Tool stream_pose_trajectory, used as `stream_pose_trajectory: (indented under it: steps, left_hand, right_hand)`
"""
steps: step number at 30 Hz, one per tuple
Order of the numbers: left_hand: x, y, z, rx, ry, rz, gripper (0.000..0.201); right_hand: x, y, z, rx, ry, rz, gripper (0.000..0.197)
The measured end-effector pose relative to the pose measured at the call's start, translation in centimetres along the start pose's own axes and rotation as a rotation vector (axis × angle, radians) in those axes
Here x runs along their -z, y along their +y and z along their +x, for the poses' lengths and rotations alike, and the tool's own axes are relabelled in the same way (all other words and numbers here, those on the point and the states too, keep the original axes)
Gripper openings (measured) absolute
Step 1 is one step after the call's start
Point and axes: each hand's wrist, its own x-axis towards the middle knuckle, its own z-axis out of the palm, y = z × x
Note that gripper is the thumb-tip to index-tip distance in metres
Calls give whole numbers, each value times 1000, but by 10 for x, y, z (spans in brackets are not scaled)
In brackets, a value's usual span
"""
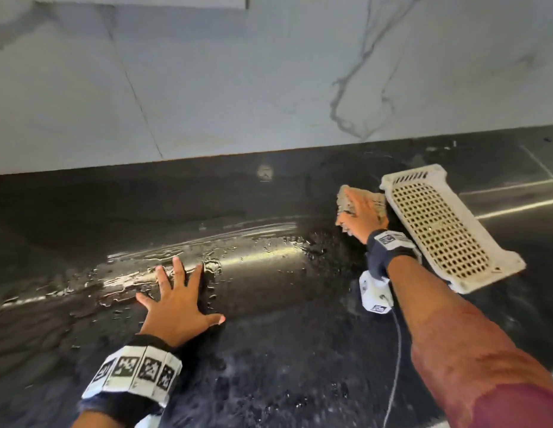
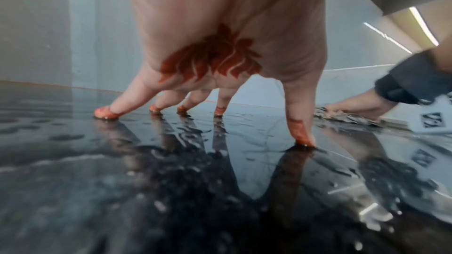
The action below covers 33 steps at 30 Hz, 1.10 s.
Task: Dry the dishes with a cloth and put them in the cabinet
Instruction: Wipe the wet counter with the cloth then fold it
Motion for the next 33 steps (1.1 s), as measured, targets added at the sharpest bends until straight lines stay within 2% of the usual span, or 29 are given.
stream_pose_trajectory:
  steps: [2, 5, 9, 13, 21, 24, 26, 30, 33]
  left_hand:
    - [-2, 1, 1, 5, 17, -11, 108]
    - [-5, -8, -5, -31, 56, -8, 105]
    - [-6, -37, -15, -73, 116, -26, 97]
    - [-5, -100, -38, 45, 154, -136, 96]
    - [-15, -284, -117, 393, 203, -269, 98]
    - [-27, -328, -147, 455, 247, -316, 101]
    - [-40, -346, -162, 441, 297, -360, 104]
    - [-55, -351, -172, 409, 285, -327, 126]
    - [-57, -344, -171, 445, 246, -306, 119]
  right_hand:
    - [0, 26, -5, -17, 23, 6, 67]
    - [-14, 24, -27, -74, 18, 22, 66]
    - [-39, -26, -61, -204, -5, 10, 67]
    - [-76, -114, -91, -164, -61, -15, 68]
    - [-207, -368, -166, 276, -188, -111, 70]
    - [-252, -457, -197, 446, -260, -157, 69]
    - [-276, -508, -214, 556, -322, -173, 68]
    - [-307, -568, -255, 739, -437, -205, 68]
    - [-314, -565, -275, 827, -459, -265, 68]
